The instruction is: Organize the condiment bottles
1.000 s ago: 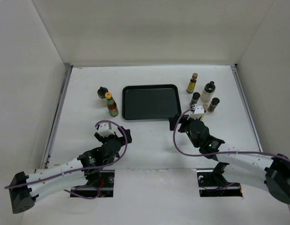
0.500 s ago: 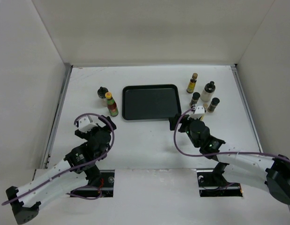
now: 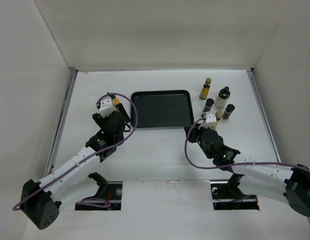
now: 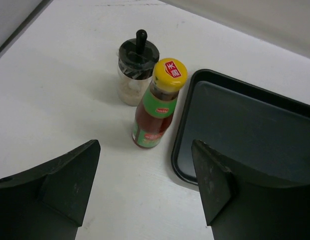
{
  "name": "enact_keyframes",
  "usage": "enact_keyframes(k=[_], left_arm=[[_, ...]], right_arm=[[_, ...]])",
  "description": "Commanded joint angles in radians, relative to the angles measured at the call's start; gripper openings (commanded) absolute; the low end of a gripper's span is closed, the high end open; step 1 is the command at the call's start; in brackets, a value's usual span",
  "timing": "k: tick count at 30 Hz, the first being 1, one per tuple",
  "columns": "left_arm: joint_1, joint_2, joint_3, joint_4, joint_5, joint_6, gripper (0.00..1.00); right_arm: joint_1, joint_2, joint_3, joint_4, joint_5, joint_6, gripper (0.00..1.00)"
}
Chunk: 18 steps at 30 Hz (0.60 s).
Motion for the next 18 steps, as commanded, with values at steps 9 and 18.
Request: enact_keyframes(k=[9, 18], left_arm=[[0.201, 0.235, 0.098, 0.252, 0.222, 0.093, 0.72], [0.209, 0.31, 0.149, 0.306, 0.228, 0.123, 0.62]], right_arm=[[0.069, 0.043, 0.056, 0.07, -0.089, -0.033, 0.37], [0.122, 0.096, 0.071, 0.108, -0.088, -0.068, 0.8]])
